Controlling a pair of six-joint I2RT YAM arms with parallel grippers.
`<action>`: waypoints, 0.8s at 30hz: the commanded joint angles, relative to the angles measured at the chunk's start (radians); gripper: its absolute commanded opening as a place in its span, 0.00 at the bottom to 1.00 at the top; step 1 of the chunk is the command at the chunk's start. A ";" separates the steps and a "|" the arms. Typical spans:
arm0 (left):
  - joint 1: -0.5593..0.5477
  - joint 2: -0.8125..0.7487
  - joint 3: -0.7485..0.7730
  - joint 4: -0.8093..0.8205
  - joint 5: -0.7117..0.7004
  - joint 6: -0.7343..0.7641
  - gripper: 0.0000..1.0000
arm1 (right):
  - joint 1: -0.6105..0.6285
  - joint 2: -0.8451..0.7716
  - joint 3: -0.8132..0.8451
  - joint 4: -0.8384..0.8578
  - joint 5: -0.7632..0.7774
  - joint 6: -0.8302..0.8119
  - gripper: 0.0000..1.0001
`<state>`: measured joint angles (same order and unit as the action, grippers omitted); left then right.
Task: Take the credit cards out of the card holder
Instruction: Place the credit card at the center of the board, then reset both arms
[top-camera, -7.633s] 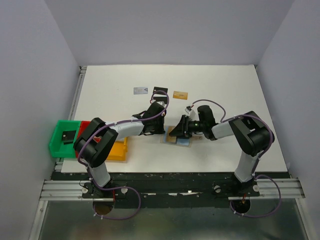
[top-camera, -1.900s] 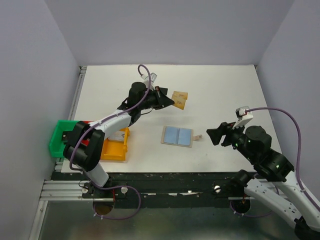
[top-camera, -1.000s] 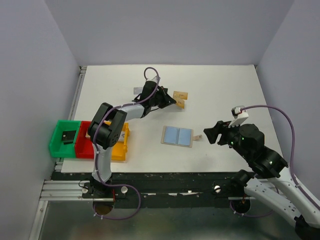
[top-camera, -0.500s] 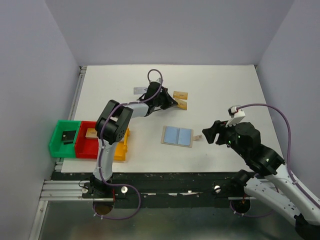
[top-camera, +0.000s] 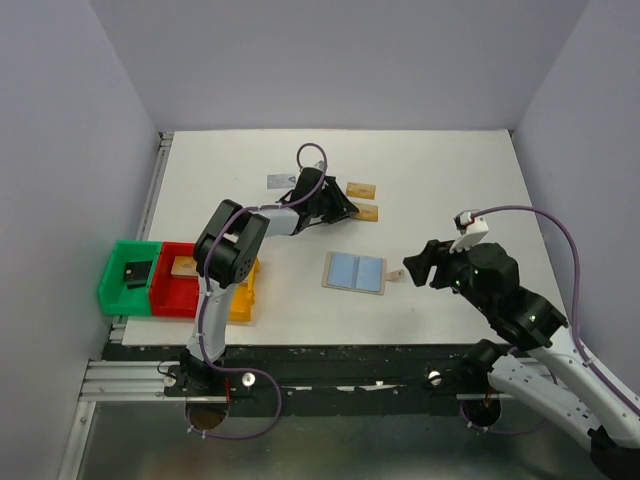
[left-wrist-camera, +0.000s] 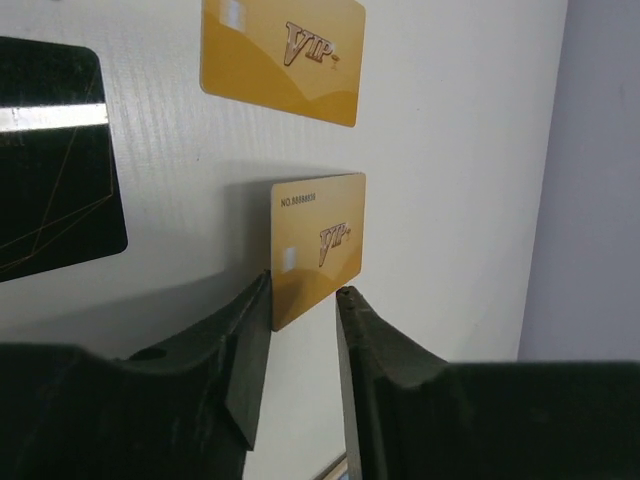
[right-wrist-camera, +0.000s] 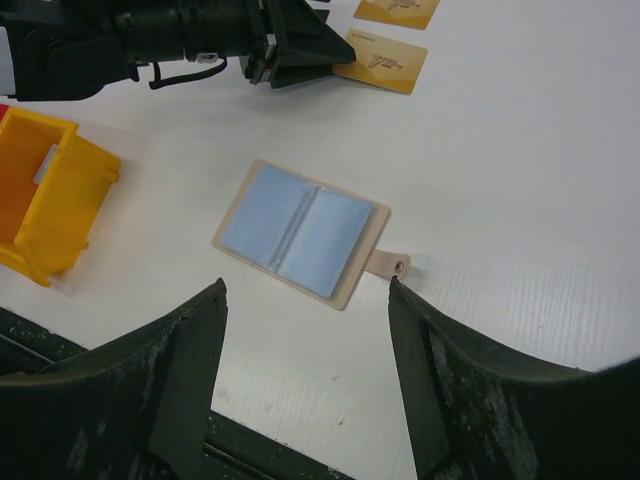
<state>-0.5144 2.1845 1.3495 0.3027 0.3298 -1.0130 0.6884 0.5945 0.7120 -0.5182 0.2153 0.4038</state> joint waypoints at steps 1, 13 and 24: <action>0.011 -0.067 -0.029 -0.068 -0.050 0.039 0.49 | 0.007 -0.010 -0.013 0.001 0.007 0.010 0.73; 0.071 -0.535 -0.199 -0.374 -0.248 0.214 0.99 | 0.007 -0.028 -0.043 0.003 0.076 0.020 0.73; 0.043 -1.028 -0.455 -0.871 -0.647 0.212 0.99 | 0.007 -0.015 -0.092 0.061 0.133 0.017 0.74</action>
<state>-0.4763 1.2495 1.0061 -0.2661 -0.1417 -0.7776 0.6884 0.5636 0.6376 -0.5083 0.2951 0.4114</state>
